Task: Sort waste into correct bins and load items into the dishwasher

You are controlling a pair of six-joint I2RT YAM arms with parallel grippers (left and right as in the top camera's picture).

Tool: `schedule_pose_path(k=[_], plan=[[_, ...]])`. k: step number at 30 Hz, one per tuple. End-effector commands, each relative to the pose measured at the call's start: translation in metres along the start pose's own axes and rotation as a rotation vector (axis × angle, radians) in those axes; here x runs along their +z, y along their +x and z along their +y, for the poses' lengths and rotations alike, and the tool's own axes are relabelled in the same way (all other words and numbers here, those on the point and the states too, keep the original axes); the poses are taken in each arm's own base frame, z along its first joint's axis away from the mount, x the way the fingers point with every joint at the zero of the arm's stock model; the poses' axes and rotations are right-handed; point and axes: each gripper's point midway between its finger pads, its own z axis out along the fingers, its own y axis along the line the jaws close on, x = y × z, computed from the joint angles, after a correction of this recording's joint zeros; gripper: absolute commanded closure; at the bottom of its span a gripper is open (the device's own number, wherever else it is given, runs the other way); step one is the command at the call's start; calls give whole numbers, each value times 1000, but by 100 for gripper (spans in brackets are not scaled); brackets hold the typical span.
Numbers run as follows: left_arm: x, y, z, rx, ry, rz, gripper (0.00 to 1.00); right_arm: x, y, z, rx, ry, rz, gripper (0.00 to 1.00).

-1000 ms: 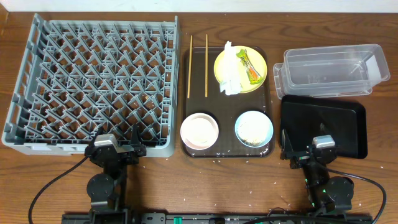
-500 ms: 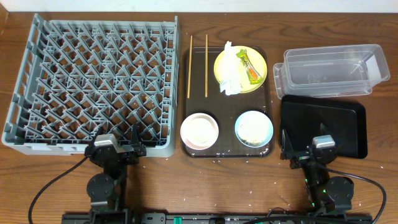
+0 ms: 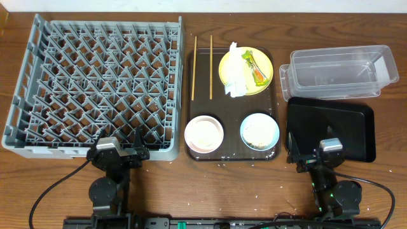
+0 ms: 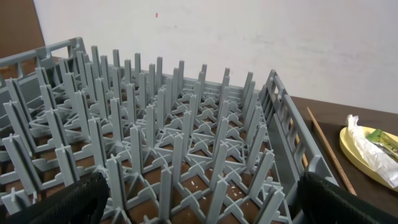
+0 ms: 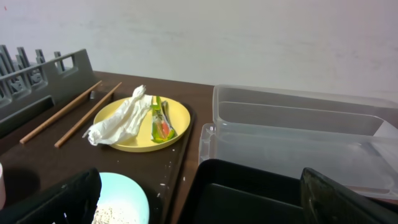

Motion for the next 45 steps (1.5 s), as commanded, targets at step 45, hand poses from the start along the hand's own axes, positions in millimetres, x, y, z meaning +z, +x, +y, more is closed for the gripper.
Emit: schedule_pose_path(k=[45], plan=[[-1, -140, -102, -223, 377, 534, 2, 131, -91, 83, 526, -505, 757, 1]])
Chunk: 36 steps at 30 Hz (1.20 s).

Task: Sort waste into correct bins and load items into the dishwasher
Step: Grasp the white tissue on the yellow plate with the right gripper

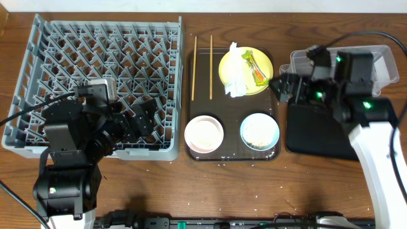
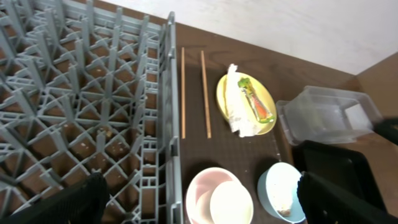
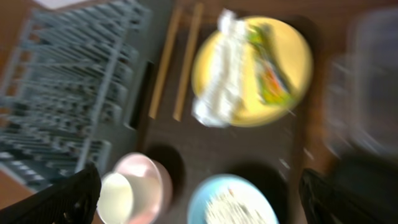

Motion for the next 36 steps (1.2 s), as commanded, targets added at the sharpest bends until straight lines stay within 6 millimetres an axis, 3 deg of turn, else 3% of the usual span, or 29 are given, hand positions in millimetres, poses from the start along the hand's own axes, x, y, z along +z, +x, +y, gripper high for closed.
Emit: schedule_pose_path(k=[1, 5, 11, 14, 20, 21, 22, 23, 24, 27, 30, 32, 34, 36], plan=[[-7, -6, -20, 2, 96, -7, 2, 30, -6, 30, -2, -146, 56, 1], [-7, -5, -22, 3, 103, -5, 2, 93, -9, 6, -66, 189, 54, 10], [-6, -5, -21, 2, 103, -3, 2, 179, -8, -16, -135, 346, -26, 34], [-6, -5, -21, 2, 103, -3, 2, 229, 7, -39, -117, 369, -42, 42], [-6, -5, -21, 2, 103, -3, 2, 262, 47, -66, -55, 409, 45, 50], [-6, -5, -21, 2, 103, -3, 2, 263, 50, -68, -54, 416, 53, 61], [-6, -5, -21, 2, 103, -3, 2, 261, 53, -70, -51, 423, 67, 92], [-6, -5, -21, 2, 103, -3, 2, 250, 40, -61, -53, 412, 43, 99], [-6, -5, -21, 2, 103, -3, 2, 245, 35, -56, -54, 406, 31, 99], [-6, -5, -21, 2, 103, -3, 2, 203, -3, -16, -98, 311, -39, 99], [-6, -5, -21, 2, 103, -3, 2, 137, -46, -2, -75, 296, -150, 99], [-6, -5, -21, 2, 102, -4, 2, 101, -63, -11, -7, 328, -205, 99], [-6, -5, -21, 2, 102, -4, 2, 65, -72, -43, 132, 422, -257, 99], [-6, -5, -21, 2, 103, -3, 2, 55, -75, -60, 162, 421, -251, 99]])
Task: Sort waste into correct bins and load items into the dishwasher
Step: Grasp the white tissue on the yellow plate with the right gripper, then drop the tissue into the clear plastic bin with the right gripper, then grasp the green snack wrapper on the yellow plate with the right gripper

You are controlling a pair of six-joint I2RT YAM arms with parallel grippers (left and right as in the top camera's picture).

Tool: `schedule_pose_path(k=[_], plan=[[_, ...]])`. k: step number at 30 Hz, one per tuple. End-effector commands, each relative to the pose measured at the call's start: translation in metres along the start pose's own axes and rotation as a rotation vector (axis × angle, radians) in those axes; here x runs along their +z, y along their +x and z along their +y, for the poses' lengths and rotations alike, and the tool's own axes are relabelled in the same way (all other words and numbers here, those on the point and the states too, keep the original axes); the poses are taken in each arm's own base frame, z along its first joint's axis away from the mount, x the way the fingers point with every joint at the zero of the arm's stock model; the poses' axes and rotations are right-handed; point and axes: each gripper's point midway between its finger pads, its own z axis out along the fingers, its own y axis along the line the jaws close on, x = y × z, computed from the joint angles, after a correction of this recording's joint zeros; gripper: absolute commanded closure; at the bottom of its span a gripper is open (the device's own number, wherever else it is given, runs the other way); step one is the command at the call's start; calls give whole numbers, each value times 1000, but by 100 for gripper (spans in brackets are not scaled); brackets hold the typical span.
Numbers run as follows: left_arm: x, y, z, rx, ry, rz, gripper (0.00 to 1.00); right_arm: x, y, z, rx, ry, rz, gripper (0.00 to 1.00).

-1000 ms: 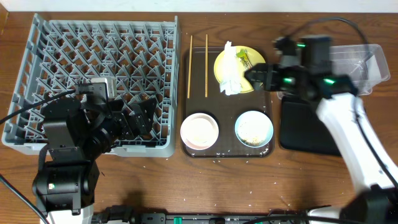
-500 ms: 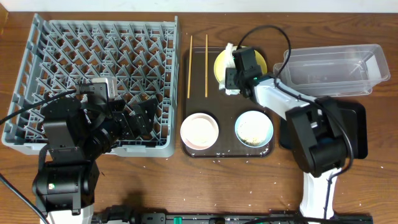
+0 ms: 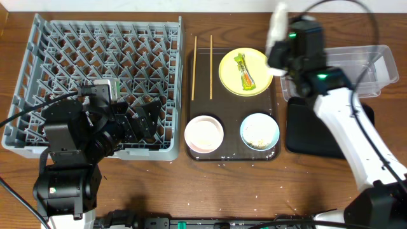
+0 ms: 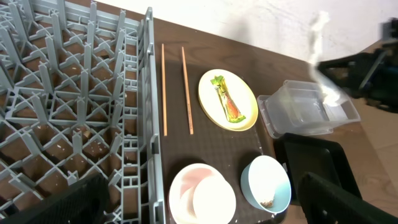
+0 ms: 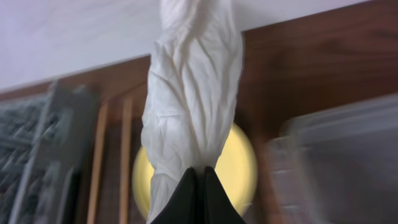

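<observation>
My right gripper (image 5: 200,179) is shut on a crumpled white napkin (image 5: 193,106), which hangs in the air above the yellow plate (image 3: 245,71). A green wrapper (image 3: 244,71) lies on that plate. Two wooden chopsticks (image 3: 194,67), a pink bowl with a white cup in it (image 3: 204,133) and a blue bowl with crumbs (image 3: 259,131) sit on the dark tray (image 3: 232,105). My left gripper (image 3: 135,122) hovers open over the front right corner of the grey dish rack (image 3: 95,76), holding nothing.
A clear plastic bin (image 3: 337,70) stands at the back right, and a black bin (image 3: 327,130) sits in front of it. The rack's upright pegs fill the table's left side. Crumbs are scattered along the wooden table's front.
The napkin lay on the yellow plate with my right gripper open beside it. Now that gripper is shut on the napkin and holds it up off the plate. The left arm has barely shifted.
Both arms sat low at the table's front edge, grippers open, with napkin and wrapper on the plate. Then the left gripper was up over the rack and the right one near the plate. Now the right one holds the napkin aloft.
</observation>
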Motion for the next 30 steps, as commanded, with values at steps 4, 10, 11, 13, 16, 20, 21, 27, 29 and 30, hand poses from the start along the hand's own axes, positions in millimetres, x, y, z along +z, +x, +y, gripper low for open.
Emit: schedule_pose_path(k=[4, 10, 11, 13, 16, 20, 21, 27, 29, 30], plan=[[-5, -7, -8, 5, 24, -19, 2, -3, 4, -123, 389, 352, 10, 99], [-5, -7, -8, 5, 24, -19, 2, 19, 28, -200, 645, 539, 30, 84], [-5, -7, -8, 5, 23, -19, 2, 22, 34, -203, 631, 551, 53, 84], [-5, -7, -8, 5, 23, -19, 2, 25, 32, -196, 597, 510, 72, 73], [-5, -7, -8, 5, 23, -19, 2, 22, 4, -136, 420, 218, 84, 47], [-5, -7, -8, 5, 24, -19, 2, 15, 18, 14, -211, -254, 110, 50], [-5, -7, -8, 5, 24, -19, 2, 18, 26, 22, -252, -253, 119, 50], [-5, -7, -8, 5, 23, -19, 2, 69, 71, 33, -386, -54, 140, 48], [-5, -7, -8, 5, 23, -19, 2, 95, 85, 23, -410, 27, 139, 47], [-5, -7, -8, 5, 23, -19, 2, 109, 94, 20, -415, 42, 144, 48]])
